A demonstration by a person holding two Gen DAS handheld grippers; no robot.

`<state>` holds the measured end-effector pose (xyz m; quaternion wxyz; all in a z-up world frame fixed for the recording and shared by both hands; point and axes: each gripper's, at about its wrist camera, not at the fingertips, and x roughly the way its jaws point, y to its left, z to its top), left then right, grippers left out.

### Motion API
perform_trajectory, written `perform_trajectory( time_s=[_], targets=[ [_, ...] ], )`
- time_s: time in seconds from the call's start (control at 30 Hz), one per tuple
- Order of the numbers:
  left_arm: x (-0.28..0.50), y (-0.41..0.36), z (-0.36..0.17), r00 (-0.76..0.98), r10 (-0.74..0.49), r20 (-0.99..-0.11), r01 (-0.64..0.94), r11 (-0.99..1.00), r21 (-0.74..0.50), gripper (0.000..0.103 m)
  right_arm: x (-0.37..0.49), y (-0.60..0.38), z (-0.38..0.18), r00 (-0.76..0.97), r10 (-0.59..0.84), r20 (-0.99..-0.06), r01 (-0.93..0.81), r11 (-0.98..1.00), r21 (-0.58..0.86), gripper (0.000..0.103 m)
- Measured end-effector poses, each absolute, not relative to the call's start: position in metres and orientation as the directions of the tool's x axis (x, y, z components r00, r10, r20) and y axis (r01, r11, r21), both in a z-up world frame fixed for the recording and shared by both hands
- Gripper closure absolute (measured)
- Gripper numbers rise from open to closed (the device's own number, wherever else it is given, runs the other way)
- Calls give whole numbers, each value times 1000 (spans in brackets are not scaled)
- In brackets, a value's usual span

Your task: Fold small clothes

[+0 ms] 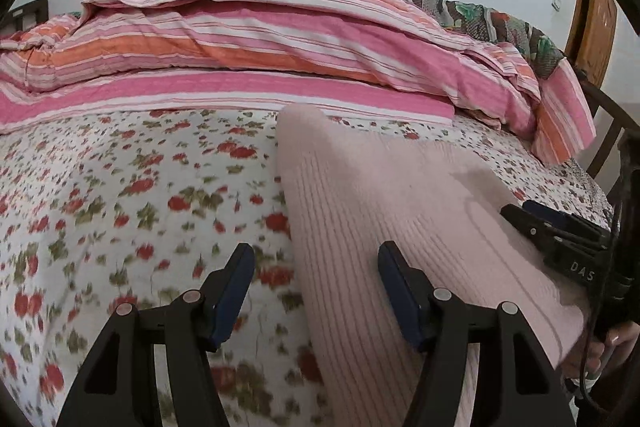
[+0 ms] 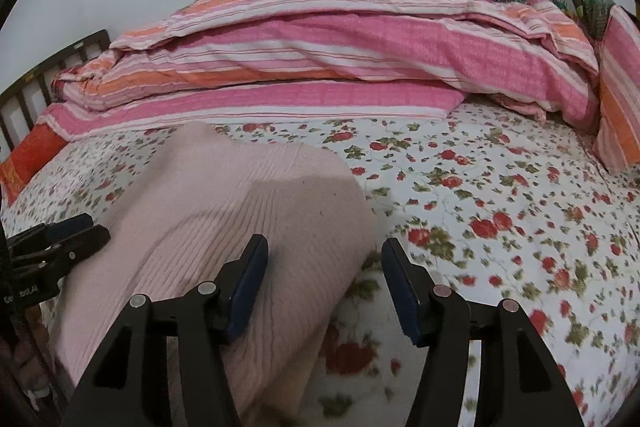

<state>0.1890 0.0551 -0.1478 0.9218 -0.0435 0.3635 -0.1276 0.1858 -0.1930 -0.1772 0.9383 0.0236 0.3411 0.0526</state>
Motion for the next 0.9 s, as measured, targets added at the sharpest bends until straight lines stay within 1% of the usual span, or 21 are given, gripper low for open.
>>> perform_trajectory(
  time_s=[0.1,0.2,0.3,0.33,0.4,0.47,0.5,0.53,0.57,0.73,0.9],
  targets=[
    [183,56,-148,701,-274,-659,199,962,-189,40,176,-198,-178,756,113,-645,-79,993,83,46],
    [176,54,-146,703,-270,-658,204,963,-178,40,169,-202,-175,748,110,-655,-78,994,78,46],
    [171,53,-141,707,-265,-655,198,964,-177,41,159,-203,-166,758,121,-641,-79,992,93,50],
    [171,53,-140,708,-270,-652,197,963,-185,41,156,-202,-163,762,134,-633,-85,991,108,50],
    [173,54,-137,701,-319,-638,205,947,-248,42,153,-198,-161,769,161,-619,-102,986,129,50],
    [176,50,-139,681,-351,-643,212,935,-286,41,152,-190,-165,760,190,-621,-132,981,139,50],
    [179,46,-142,672,-341,-658,208,939,-274,40,153,-186,-170,749,190,-635,-136,982,133,50],
    [182,41,-148,667,-306,-680,197,952,-236,36,152,-183,-174,746,181,-641,-133,983,123,50],
    [182,39,-151,667,-297,-684,197,955,-222,35,151,-182,-177,746,176,-642,-132,984,116,50],
    [174,43,-158,678,-300,-671,204,954,-220,30,147,-182,-187,747,147,-649,-117,989,89,51],
    [164,38,-159,708,-263,-655,193,965,-179,30,143,-181,-192,752,129,-647,-90,991,94,50]
  ],
)
